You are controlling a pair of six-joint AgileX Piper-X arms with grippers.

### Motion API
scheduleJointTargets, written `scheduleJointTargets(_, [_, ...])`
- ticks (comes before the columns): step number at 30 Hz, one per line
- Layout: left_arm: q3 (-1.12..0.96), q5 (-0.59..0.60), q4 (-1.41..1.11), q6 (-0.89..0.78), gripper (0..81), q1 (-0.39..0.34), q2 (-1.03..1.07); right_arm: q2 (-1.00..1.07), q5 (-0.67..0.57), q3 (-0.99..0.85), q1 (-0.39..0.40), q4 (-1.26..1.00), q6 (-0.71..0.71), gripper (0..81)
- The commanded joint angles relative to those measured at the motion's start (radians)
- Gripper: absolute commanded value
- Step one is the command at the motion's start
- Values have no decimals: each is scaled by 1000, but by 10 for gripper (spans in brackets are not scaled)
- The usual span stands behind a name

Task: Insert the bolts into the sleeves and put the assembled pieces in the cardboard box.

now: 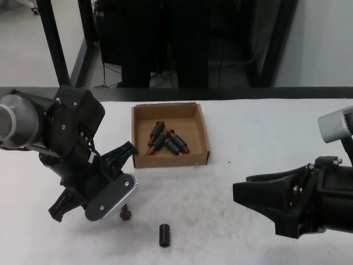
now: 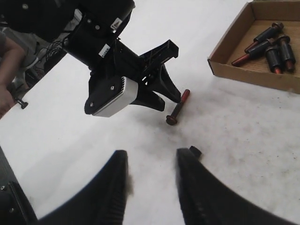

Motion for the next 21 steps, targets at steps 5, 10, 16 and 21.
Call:
scheduleJointTargets(5, [-28, 2, 6, 27, 372, -19, 2, -2, -17, 27, 2, -73, -8, 330])
scheduleJointTargets(10, [-86, -14, 59, 27, 372, -19, 22, -2, -17, 53, 2, -127, -8, 330])
scheduleJointTargets(16, [-96, -17, 73, 27, 372, -19, 34, -4, -17, 84, 2, -185, -8, 330])
scheduleJointTargets(21, [-96, -38, 104, 29, 372, -34, 70, -4, -17, 92, 2, -205, -8, 330])
